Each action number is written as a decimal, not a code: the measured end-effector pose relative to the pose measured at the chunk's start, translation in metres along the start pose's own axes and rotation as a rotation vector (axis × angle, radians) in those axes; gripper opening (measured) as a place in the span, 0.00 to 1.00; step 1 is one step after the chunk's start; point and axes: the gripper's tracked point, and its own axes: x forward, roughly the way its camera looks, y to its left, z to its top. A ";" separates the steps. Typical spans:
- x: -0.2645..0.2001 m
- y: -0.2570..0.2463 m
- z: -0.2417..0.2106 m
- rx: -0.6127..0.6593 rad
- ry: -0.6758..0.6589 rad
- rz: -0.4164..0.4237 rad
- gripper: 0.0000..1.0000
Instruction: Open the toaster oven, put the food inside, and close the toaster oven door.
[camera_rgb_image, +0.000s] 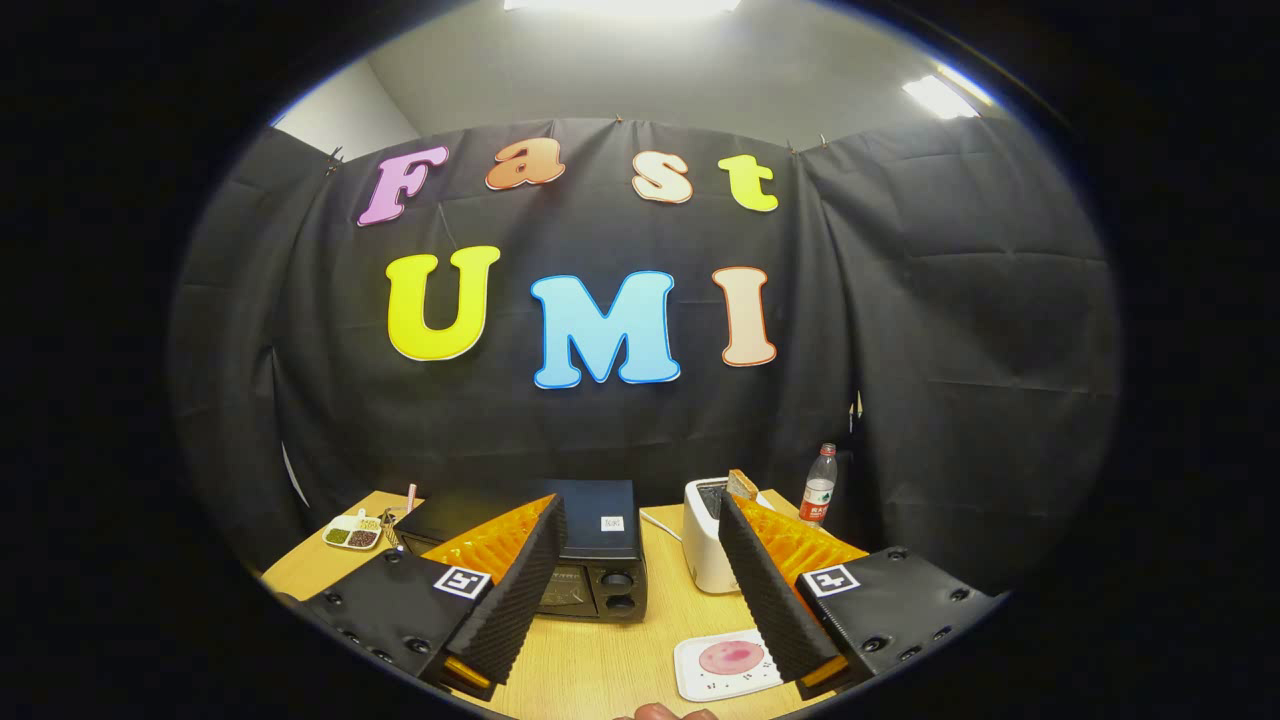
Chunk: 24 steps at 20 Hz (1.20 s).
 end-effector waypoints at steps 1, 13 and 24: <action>0.002 0.002 0.003 0.001 0.004 0.000 0.97; 0.055 0.033 -0.019 0.043 0.101 -0.037 0.97; 0.102 0.127 -0.080 0.043 0.245 0.105 0.98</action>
